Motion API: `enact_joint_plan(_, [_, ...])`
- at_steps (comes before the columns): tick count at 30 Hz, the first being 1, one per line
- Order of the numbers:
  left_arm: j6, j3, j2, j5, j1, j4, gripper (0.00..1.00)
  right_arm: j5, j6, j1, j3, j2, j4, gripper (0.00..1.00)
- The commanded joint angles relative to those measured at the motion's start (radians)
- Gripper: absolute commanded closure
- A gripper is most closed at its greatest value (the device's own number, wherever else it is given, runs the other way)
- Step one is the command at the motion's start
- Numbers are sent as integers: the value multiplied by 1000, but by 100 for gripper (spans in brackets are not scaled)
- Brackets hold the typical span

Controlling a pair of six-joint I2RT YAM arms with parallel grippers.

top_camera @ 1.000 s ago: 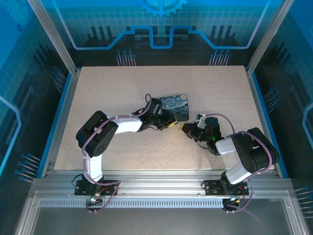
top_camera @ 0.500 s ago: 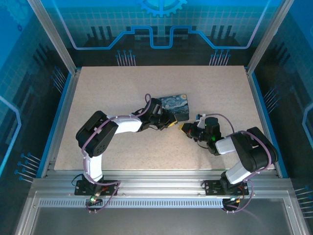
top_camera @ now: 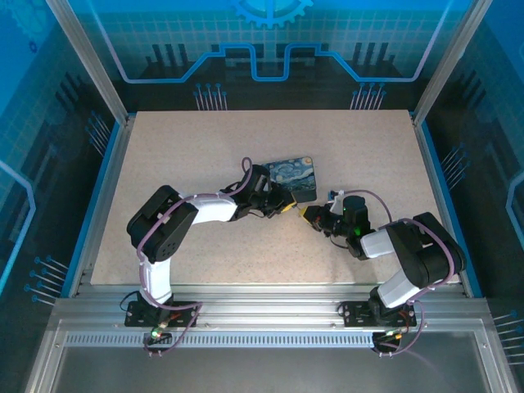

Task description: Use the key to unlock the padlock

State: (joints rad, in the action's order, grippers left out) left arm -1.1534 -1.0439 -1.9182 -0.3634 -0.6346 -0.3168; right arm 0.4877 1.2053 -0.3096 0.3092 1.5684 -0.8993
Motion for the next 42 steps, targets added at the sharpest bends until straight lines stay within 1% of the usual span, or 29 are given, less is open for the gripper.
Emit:
enact_joint_plan(1, [-17, 13, -16, -51, -4, -19, 93, 38, -2, -23, 34, 4, -63, 100])
enact_joint_plan(11, [-21, 11, -13, -60, 1, -25, 93, 33, -8, -24, 31, 5, -61, 100])
enact_joint_plan(17, [-42, 34, -10, -79, 1, -74, 95, 18, 12, -23, 66, 28, -58, 100])
enact_joint_plan(24, [-53, 48, 2, -101, 1, -118, 98, 54, 154, 13, 107, 129, -148, 100])
enact_joint_plan(29, [-64, 53, 2, -121, 1, -159, 99, 119, 283, 33, 141, 244, -282, 100])
enact_joint_plan(32, [-65, 54, 4, -130, 1, -169, 100, 137, 332, 45, 145, 297, -356, 100])
enact_joint_plan(34, [-65, 54, 4, -135, 1, -169, 100, 144, 341, 51, 149, 309, -369, 100])
enact_joint_plan(42, [-65, 61, 1, -159, 1, -178, 100, 205, 295, 81, 194, 280, -256, 100])
